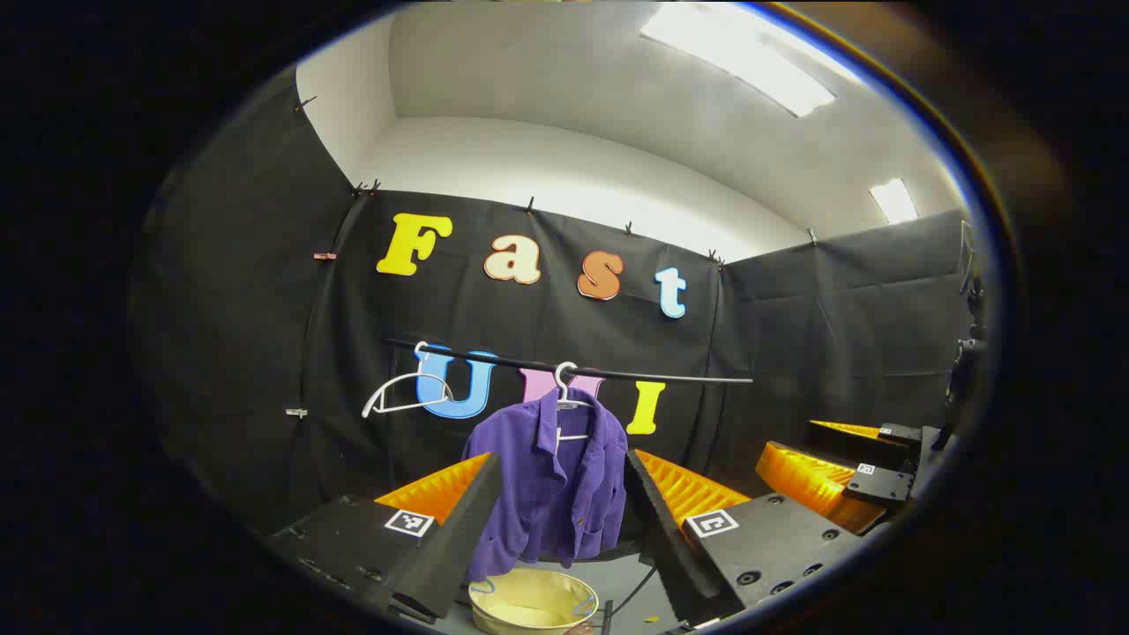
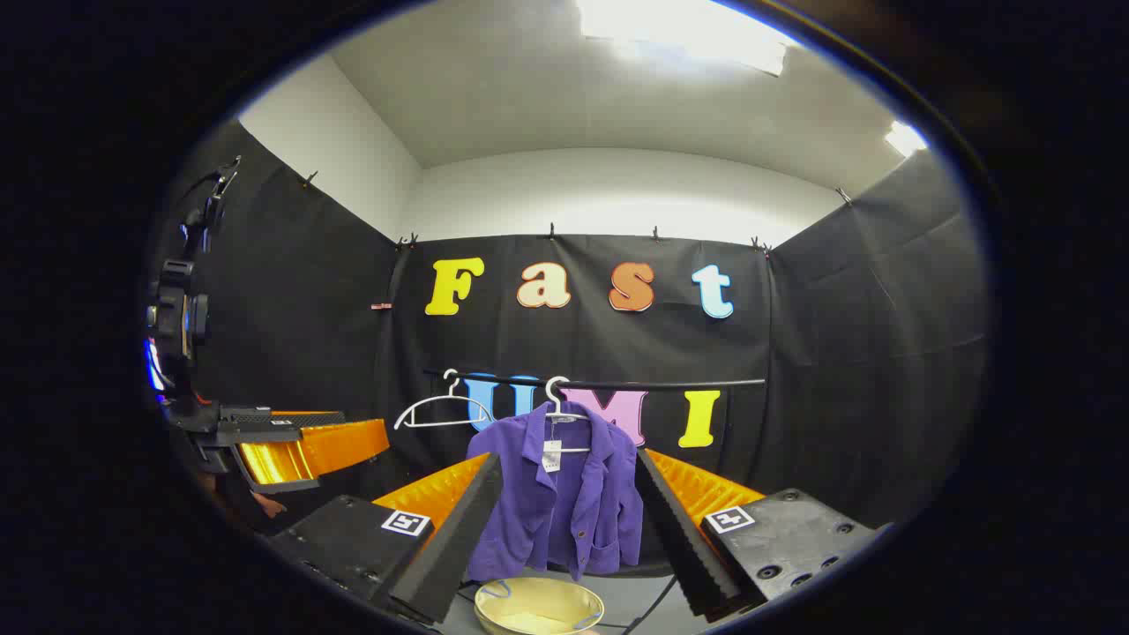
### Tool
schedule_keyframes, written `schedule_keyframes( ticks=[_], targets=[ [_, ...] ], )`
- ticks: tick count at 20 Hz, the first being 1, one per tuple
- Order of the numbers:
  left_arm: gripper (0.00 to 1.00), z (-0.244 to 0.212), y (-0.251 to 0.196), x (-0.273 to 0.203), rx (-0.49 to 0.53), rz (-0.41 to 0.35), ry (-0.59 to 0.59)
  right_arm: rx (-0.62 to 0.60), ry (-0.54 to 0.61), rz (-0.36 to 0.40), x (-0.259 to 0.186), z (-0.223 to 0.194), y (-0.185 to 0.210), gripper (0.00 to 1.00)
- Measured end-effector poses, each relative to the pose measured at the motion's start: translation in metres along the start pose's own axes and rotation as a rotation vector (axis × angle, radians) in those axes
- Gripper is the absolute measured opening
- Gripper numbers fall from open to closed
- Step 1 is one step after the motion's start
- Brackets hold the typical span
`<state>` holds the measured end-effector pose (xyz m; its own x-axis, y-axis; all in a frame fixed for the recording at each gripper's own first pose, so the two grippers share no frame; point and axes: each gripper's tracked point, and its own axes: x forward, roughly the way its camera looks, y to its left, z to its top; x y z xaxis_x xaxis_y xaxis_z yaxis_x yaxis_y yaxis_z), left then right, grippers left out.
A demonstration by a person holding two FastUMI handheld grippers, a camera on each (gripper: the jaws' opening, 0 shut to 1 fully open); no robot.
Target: Grasp the clothes on the hanger with both hands and then place them into the laundry hamper below.
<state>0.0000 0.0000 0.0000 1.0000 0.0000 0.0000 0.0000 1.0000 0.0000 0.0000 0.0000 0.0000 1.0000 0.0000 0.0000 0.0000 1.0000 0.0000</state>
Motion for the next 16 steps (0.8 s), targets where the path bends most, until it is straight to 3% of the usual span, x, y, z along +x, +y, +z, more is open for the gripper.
schedule_keyframes(
  ticks=[5, 16],
  targets=[
    [0.84, 0.002, -0.001, -0.002, 0.008, 0.008, -0.014, 0.017, 0.005, -0.004, -0.004, -0.002, -0.003, 0.96],
    [0.87, 0.003, -0.005, -0.011, -0.001, 0.02, -0.033, 0.032, 0.035, -0.025, -0.016, -0.01, -0.012, 0.96]
  ],
)
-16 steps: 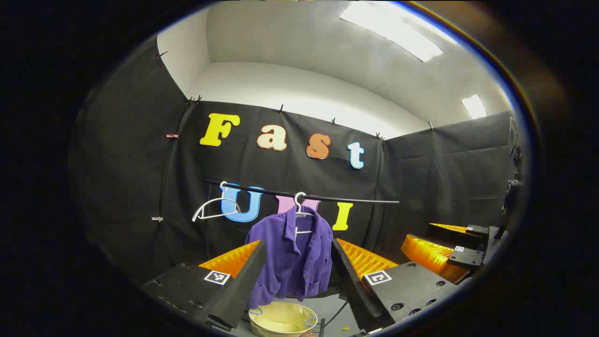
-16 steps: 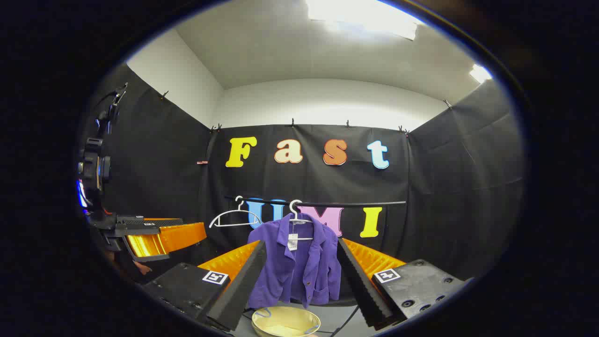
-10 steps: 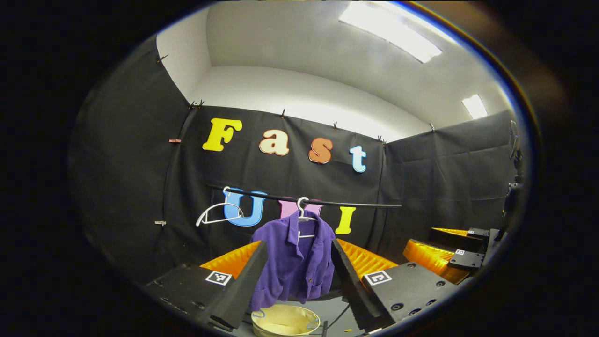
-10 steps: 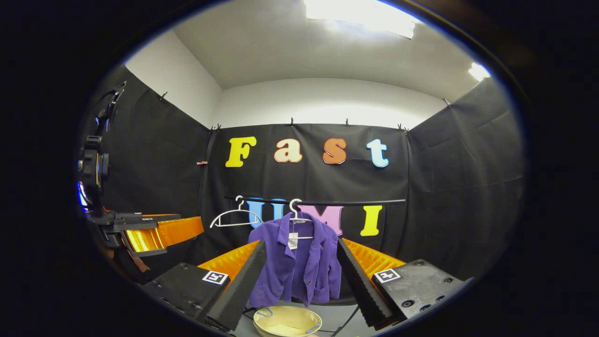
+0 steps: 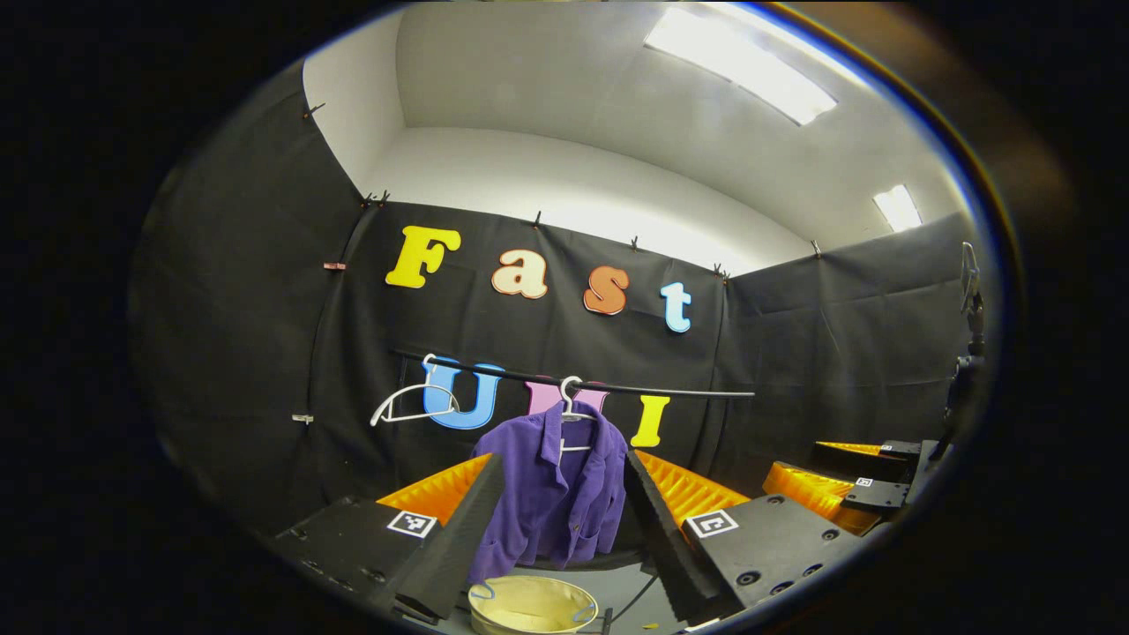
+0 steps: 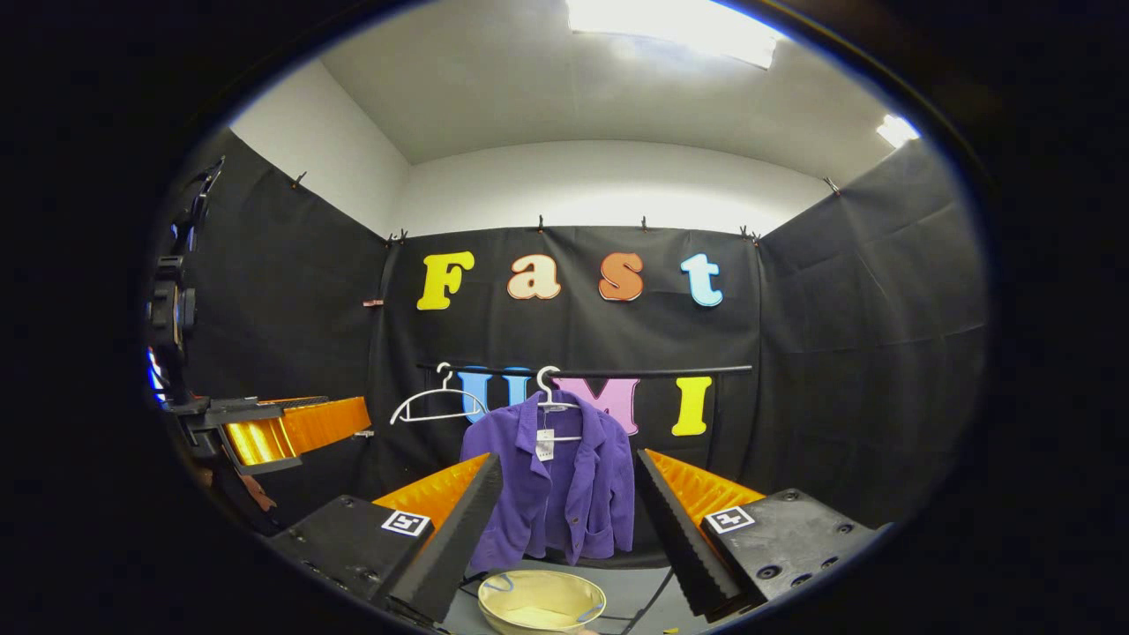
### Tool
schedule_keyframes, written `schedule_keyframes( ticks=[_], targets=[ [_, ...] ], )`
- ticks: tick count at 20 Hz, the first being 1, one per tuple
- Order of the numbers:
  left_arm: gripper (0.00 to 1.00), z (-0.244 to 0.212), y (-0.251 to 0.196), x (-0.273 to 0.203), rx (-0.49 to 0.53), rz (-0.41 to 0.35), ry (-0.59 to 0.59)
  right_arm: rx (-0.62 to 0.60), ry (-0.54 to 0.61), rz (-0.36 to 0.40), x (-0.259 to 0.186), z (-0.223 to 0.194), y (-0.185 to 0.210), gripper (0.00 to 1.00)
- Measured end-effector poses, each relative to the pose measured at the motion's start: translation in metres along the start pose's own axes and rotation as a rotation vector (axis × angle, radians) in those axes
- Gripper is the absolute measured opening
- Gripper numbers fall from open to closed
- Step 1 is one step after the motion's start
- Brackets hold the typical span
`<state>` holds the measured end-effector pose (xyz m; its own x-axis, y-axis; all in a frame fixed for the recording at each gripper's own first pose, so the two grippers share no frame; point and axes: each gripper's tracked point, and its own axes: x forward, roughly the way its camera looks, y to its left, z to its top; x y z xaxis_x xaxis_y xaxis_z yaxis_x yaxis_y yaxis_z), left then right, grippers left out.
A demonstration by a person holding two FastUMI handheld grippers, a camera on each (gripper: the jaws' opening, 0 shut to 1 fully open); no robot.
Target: Grasp the clothes on the hanger with both hands and then place them into the laundry hamper below.
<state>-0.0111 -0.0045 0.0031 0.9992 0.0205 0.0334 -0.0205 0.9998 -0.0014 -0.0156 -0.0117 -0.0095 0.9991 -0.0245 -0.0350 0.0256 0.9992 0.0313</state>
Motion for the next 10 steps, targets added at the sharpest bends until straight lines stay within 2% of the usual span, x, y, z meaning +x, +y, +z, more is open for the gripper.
schedule_keyframes(
  ticks=[2, 4, 10],
  targets=[
    [0.84, -0.001, -0.003, 0.0, 0.008, -0.007, 0.0, 0.006, 0.003, -0.002, 0.0, -0.001, -0.002, 0.96],
    [0.87, -0.002, -0.007, 0.0, 0.013, -0.019, -0.002, 0.01, 0.005, -0.005, 0.0, -0.001, -0.003, 0.96],
    [0.87, -0.004, -0.014, 0.002, 0.016, -0.054, -0.004, 0.021, -0.004, -0.026, 0.002, 0.0, -0.008, 0.96]
  ],
)
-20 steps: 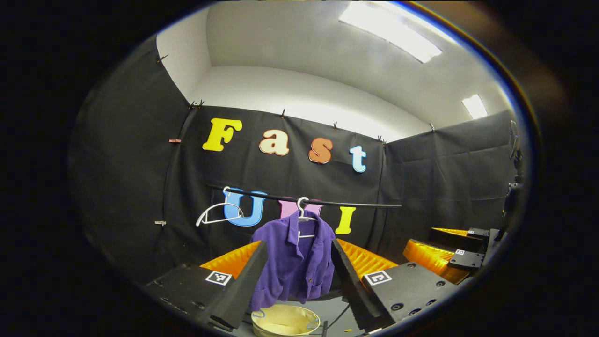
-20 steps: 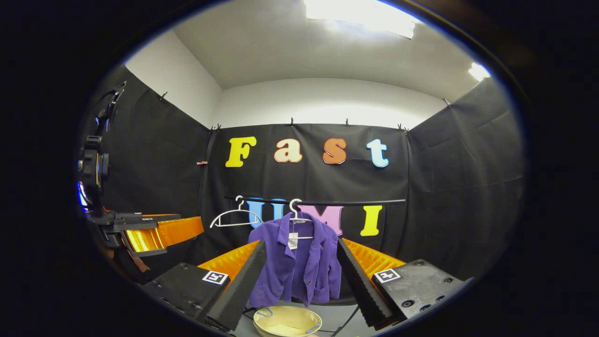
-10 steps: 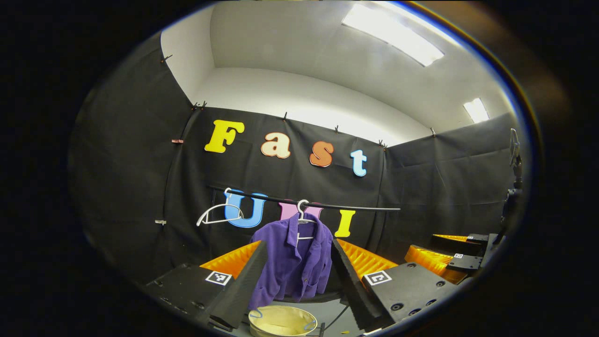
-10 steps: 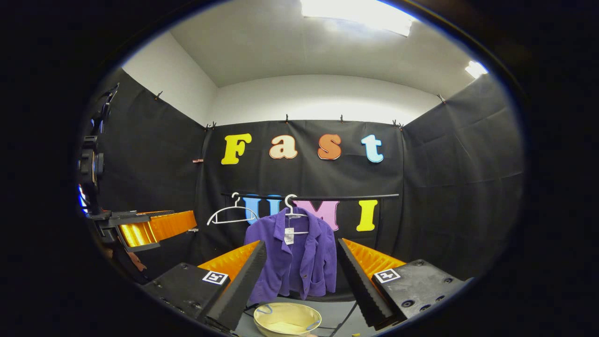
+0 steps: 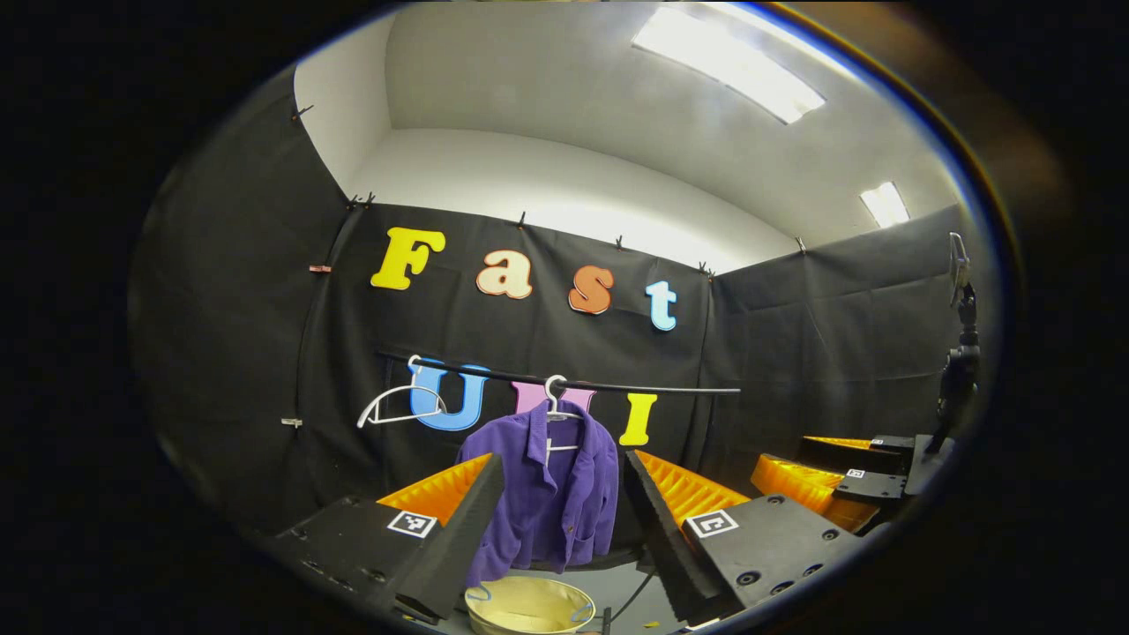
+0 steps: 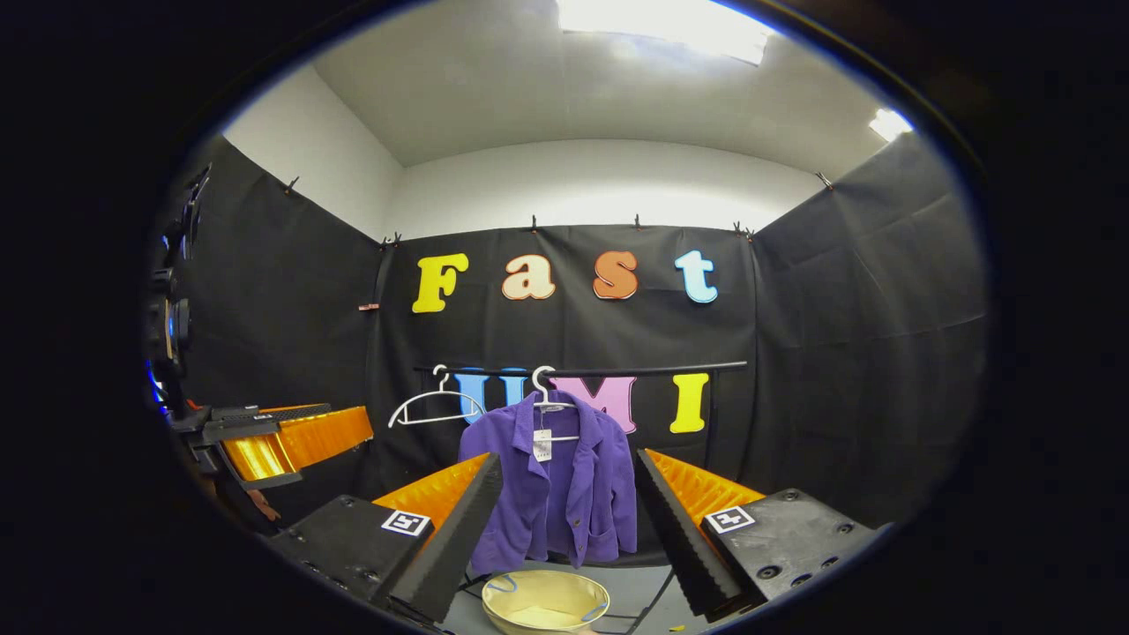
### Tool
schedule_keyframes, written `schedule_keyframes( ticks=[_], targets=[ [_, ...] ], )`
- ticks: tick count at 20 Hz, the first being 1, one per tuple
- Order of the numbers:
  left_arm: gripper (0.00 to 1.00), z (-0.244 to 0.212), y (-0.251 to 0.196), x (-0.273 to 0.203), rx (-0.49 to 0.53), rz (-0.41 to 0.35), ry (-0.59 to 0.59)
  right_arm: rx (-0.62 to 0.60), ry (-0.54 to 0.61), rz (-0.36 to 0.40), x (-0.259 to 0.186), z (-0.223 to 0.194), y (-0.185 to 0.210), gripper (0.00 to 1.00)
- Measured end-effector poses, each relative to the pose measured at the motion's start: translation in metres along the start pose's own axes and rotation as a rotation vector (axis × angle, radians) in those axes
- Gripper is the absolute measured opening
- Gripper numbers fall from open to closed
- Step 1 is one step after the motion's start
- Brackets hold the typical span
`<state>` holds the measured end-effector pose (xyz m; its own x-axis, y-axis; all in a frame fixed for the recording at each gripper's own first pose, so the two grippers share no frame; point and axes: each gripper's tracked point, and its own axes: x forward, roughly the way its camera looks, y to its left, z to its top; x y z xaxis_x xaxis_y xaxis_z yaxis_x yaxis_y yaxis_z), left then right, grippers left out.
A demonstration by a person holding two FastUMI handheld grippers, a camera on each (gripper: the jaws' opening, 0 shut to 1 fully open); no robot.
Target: Grasp the clothes on the hanger with both hands and then place them into the laundry hamper below.
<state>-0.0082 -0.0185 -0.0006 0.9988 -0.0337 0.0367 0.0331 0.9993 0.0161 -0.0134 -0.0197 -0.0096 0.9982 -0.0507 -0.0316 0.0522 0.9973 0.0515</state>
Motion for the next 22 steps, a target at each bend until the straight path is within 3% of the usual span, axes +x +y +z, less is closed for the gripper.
schedule_keyframes(
  ticks=[7, 22],
  targets=[
    [0.87, 0.007, 0.007, 0.001, -0.002, -0.009, -0.033, -0.011, 0.001, -0.013, 0.004, -0.005, 0.007, 0.96],
    [0.87, -0.01, 0.028, 0.006, 0.01, -0.054, 0.009, -0.004, 0.028, -0.044, 0.013, -0.026, 0.032, 0.97]
  ],
)
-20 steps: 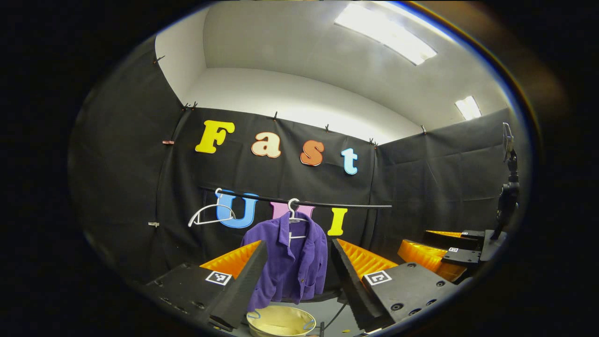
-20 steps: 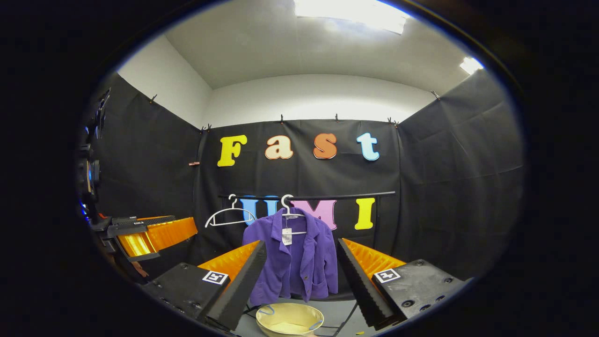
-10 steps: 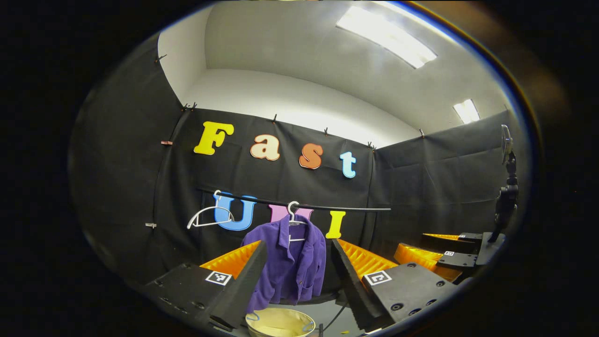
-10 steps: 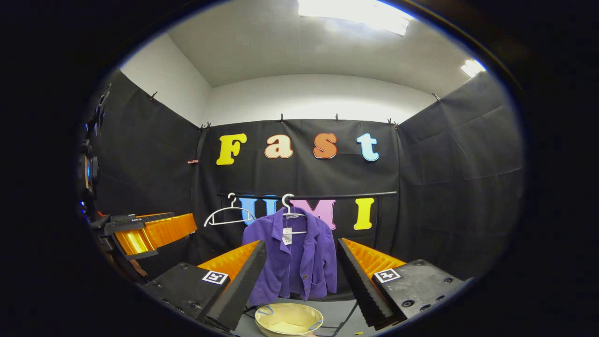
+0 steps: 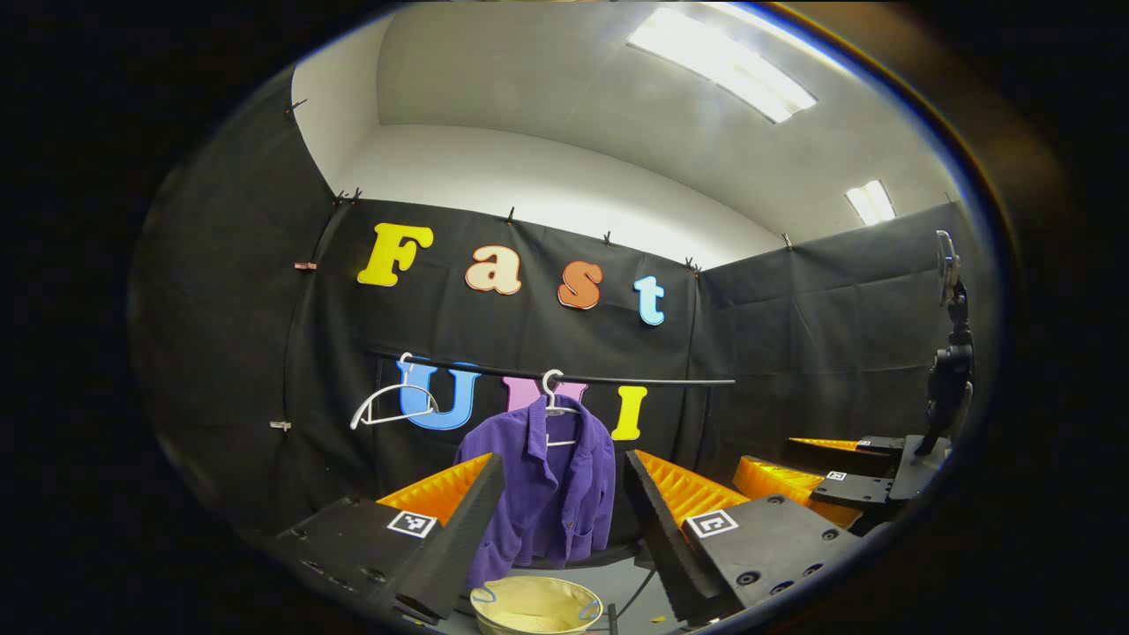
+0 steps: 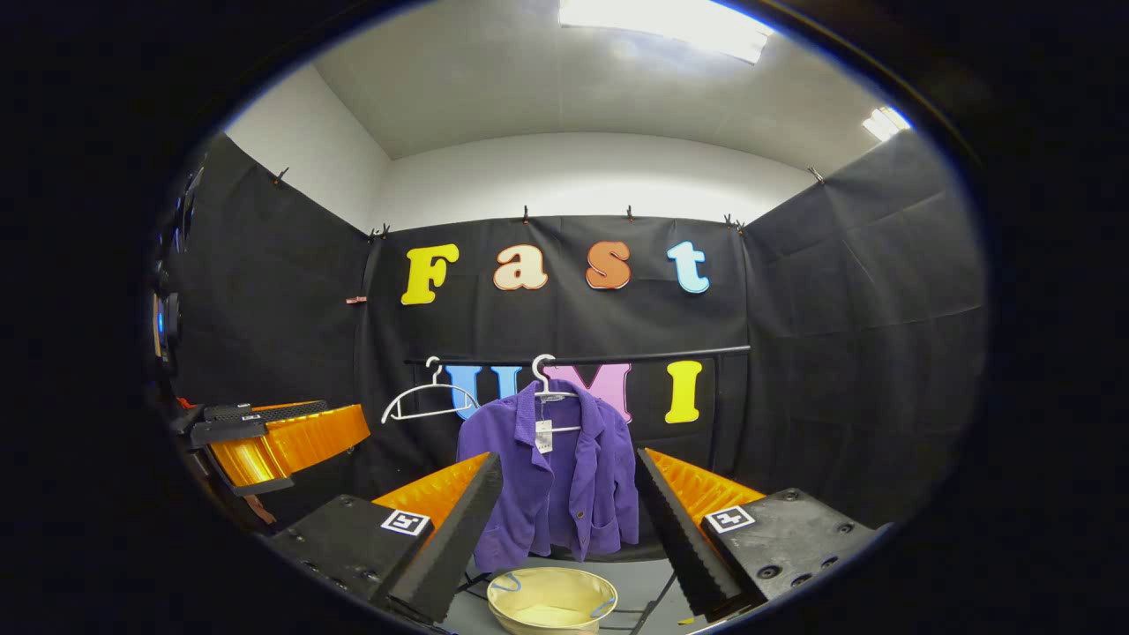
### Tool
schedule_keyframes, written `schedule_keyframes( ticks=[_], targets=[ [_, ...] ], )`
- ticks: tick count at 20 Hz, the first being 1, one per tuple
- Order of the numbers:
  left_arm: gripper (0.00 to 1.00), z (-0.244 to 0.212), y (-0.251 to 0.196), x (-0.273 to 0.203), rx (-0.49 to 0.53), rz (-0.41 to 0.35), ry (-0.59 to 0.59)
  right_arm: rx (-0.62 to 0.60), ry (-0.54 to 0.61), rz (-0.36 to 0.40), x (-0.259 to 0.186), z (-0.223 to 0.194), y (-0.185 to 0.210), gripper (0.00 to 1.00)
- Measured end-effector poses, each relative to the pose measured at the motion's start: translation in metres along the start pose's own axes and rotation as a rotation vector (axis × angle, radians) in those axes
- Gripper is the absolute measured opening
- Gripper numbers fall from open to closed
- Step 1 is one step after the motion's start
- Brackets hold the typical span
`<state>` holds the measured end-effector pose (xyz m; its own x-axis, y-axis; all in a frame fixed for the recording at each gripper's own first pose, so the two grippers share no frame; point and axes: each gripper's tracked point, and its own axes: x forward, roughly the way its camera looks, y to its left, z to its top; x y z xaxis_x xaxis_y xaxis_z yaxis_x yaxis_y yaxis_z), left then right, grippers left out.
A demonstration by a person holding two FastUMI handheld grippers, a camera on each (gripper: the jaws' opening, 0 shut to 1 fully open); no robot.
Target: Grasp the clothes on the hanger with both hands and then place them into the laundry hamper below.
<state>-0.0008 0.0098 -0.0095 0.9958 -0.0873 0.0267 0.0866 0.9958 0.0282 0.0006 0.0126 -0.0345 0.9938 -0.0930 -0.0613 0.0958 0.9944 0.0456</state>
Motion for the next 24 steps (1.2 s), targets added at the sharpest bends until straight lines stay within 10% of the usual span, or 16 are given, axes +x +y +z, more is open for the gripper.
schedule_keyframes(
  ticks=[9, 24],
  targets=[
    [0.87, -0.017, 0.02, 0.066, 0.008, 0.017, 0.008, -0.021, -0.013, 0.038, 0.074, -0.016, 0.003, 0.97],
    [0.89, -0.121, 0.038, 0.296, -0.032, 0.126, 0.077, 0.004, 0.102, 0.133, 0.323, -0.119, -0.034, 0.97]
  ],
)
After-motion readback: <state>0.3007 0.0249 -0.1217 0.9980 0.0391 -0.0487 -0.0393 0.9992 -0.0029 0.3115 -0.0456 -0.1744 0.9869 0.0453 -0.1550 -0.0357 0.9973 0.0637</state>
